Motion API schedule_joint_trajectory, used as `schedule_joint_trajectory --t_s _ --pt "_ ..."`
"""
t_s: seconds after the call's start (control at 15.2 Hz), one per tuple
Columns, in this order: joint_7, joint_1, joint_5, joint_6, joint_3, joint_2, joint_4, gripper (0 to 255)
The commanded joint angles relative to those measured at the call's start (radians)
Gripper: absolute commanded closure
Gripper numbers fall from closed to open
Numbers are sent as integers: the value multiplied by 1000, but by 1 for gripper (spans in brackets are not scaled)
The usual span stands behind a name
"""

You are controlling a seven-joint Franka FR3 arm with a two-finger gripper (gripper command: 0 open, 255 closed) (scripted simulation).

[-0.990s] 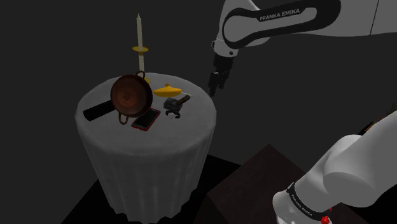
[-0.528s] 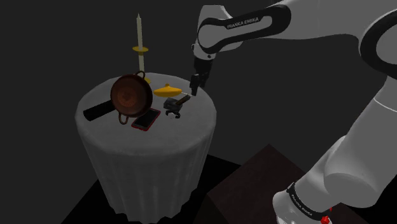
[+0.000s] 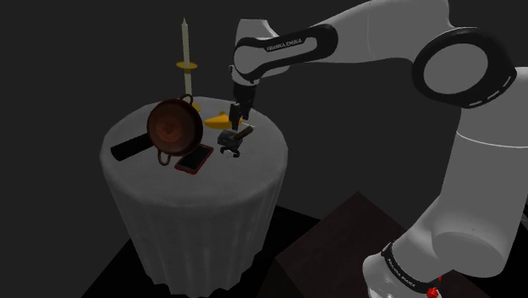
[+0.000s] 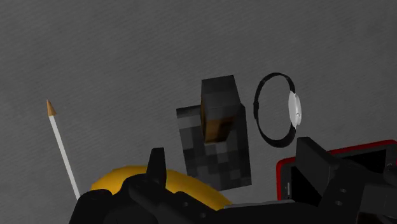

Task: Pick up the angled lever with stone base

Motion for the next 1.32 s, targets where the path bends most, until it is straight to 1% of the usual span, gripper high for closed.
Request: schedule_joint_trajectory --t_s 0.0,0.33,0.46,0.53,1.12,1.25 --pt "-4 1 -2 16 1 26 12 0" --pt "-4 2 -4 71 -1 53 -17 0" --pt "-4 2 -4 77 -1 57 -20 0" --pt "-4 2 -4 78 -1 56 -21 255" --pt "-4 2 -4 77 -1 57 -19 255" --pt "-4 2 -3 56 0 45 -9 255"
